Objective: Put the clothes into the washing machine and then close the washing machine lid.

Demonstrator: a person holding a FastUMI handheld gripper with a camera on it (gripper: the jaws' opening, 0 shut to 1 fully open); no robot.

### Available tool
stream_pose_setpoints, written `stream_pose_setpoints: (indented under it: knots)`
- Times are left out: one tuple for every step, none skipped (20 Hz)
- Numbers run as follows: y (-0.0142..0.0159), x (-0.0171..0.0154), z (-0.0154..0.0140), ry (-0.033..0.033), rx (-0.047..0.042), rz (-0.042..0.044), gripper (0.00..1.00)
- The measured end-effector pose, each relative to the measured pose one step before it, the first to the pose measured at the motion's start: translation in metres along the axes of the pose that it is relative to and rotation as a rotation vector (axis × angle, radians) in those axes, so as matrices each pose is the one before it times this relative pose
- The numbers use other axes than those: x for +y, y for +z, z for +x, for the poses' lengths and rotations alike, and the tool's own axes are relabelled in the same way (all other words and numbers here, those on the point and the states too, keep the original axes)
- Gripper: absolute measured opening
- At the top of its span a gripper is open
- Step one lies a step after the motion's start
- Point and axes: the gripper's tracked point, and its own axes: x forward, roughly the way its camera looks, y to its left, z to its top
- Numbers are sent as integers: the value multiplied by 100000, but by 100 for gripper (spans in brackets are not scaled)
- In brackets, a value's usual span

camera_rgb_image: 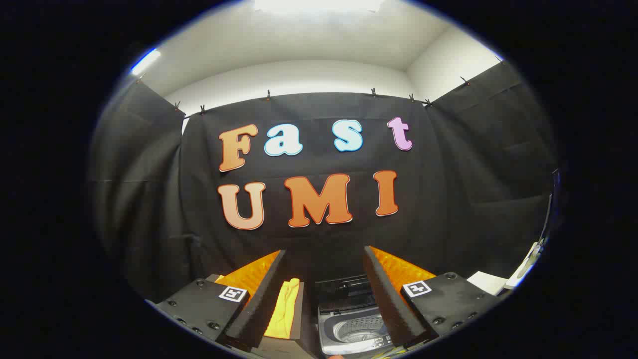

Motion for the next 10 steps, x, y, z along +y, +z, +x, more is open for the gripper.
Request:
stream_pose_setpoints:
  knots:
    - [73, 66, 47, 215, -166, -450, 98]
    - [118, 68, 16, 331, -180, -482, 98]
    - [180, 36, 157, 207, -156, -280, 98]
    - [155, -16, 133, -14, 138, -595, 98]
    - [189, -37, 26, 11, 36, -785, 98]
    - [341, 72, 34, 610, -280, -677, 98]
    - [215, 23, 16, -220, -153, -631, 98]
    - [77, 78, -8, 357, -78, -319, 98]
    - [30, 57, 5, 103, -142, -1, 98]
    - [-97, 65, -93, 354, 298, -68, 98]
